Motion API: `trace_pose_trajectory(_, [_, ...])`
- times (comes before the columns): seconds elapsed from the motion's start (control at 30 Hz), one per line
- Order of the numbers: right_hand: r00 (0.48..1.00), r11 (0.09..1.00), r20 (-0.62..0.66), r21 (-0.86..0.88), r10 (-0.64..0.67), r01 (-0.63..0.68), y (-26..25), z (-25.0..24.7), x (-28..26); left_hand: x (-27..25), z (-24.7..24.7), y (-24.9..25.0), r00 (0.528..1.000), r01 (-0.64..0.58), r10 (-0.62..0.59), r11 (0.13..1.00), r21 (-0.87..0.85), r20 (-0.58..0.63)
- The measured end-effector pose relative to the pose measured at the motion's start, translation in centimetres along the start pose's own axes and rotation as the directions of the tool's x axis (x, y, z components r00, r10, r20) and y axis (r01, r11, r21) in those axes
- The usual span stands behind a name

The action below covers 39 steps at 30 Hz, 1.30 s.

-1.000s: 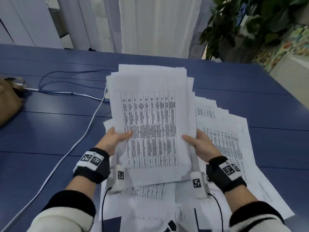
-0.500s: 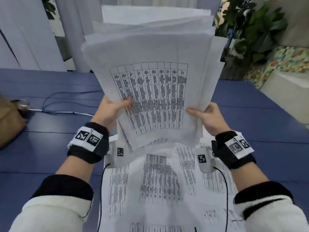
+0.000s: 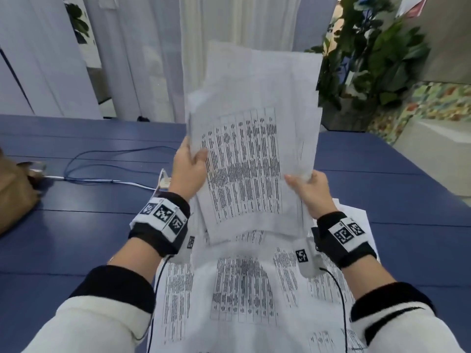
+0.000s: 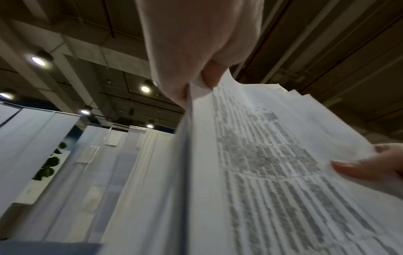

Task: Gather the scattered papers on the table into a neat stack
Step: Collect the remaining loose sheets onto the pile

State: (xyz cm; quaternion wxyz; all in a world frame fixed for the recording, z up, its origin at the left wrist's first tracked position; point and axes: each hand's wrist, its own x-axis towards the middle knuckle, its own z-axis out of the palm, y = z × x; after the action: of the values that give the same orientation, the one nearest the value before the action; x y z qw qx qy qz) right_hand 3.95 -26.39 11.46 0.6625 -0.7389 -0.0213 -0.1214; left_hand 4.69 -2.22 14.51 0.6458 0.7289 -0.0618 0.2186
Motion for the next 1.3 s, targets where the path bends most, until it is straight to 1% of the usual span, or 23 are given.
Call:
trace_pose_trajectory(0.07, [0.996,0.997,-0.073,0.051,-0.056,0.06,-0.6,0.3,0.2,-0.3,0.7,0.8,0.998,-0.066,0.065,0.997,-0.026,-0.017])
trace_pose_trajectory(0.1, [0.99,0.994,-0.113,0.066,-0.082,0.089,-0.8,0.3,0.2,-0.4,0.8,1.0,0.995,-0.088,0.086,0.995,-0.051,-0.047])
trace_pose_trajectory(0.17, [0.981,0.99,-0.151,0.059,-0.12,0.13,-1.0,0.1,0.2,-0.7,1.0,1.4,0.988,-0.128,0.117,0.986,-0.106,-0.103])
trace_pose_trajectory(0.2, [0.981,0.99,-0.151,0.053,-0.125,0.134,-1.0,0.0,0.2,-1.0,1.1,1.6,0.985,-0.136,0.121,0.982,-0.127,-0.119])
trace_pose_trajectory(0.33, [0.997,0.996,-0.041,-0.056,-0.069,0.067,0.7,-0.2,0.0,-2.1,0.9,0.6,0.99,-0.066,0.039,0.978,-0.197,-0.138])
trace_pose_trajectory(0.37, [0.998,0.997,-0.032,-0.069,-0.046,0.043,1.1,-0.1,-0.2,-2.4,0.8,0.2,0.99,-0.05,0.025,0.984,-0.173,-0.141])
trace_pose_trajectory(0.43, [0.999,0.998,-0.027,-0.06,-0.03,0.029,1.4,0.2,-0.3,-2.8,0.5,-0.5,0.993,-0.047,0.035,0.993,-0.112,-0.113])
trace_pose_trajectory(0.53, [0.998,1.0,-0.059,0.015,0.015,-0.014,1.7,0.3,0.2,-2.9,0.8,-1.1,0.997,-0.04,0.028,0.985,-0.167,-0.075])
trace_pose_trajectory(0.63, [0.999,1.0,-0.048,0.025,0.01,-0.009,1.7,0.4,0.5,-2.8,1.0,-0.9,0.996,-0.051,0.037,0.981,-0.186,-0.078])
trace_pose_trajectory(0.73, [0.997,0.999,-0.081,0.051,0.006,-0.001,2.0,0.2,0.6,-2.5,0.4,-2.2,0.997,-0.037,0.022,0.978,-0.207,-0.075])
trace_pose_trajectory(0.9, [0.997,0.995,-0.064,0.089,0.053,-0.047,2.8,0.5,0.7,-3.1,0.6,-4.5,0.992,0.117,-0.123,0.967,-0.228,-0.012])
trace_pose_trajectory(1.0, [0.995,0.994,-0.068,0.092,0.072,-0.066,3.5,1.1,0.5,-3.4,0.8,-5.4,0.987,0.144,-0.155,0.961,-0.236,-0.031])
trace_pose_trajectory(1.07, [0.994,0.992,-0.074,0.1,0.084,-0.076,3.8,1.3,0.5,-3.5,0.9,-4.9,0.99,0.124,-0.135,0.96,-0.252,-0.028])
trace_pose_trajectory(1.17, [0.992,0.991,-0.098,0.116,0.077,-0.066,3.7,1.7,0.7,-3.1,1.2,-3.2,0.997,0.048,-0.065,0.956,-0.288,-0.047])
trace_pose_trajectory(1.23, [0.991,0.99,-0.115,0.132,0.071,-0.055,3.6,1.8,0.8,-2.3,1.3,-1.5,0.995,-0.049,0.017,0.943,-0.329,-0.098])
trace_pose_trajectory(1.3, [0.993,0.99,-0.102,0.133,0.052,-0.038,3.5,1.7,0.7,-1.2,1.2,-0.1,0.983,-0.151,0.106,0.928,-0.341,-0.148])
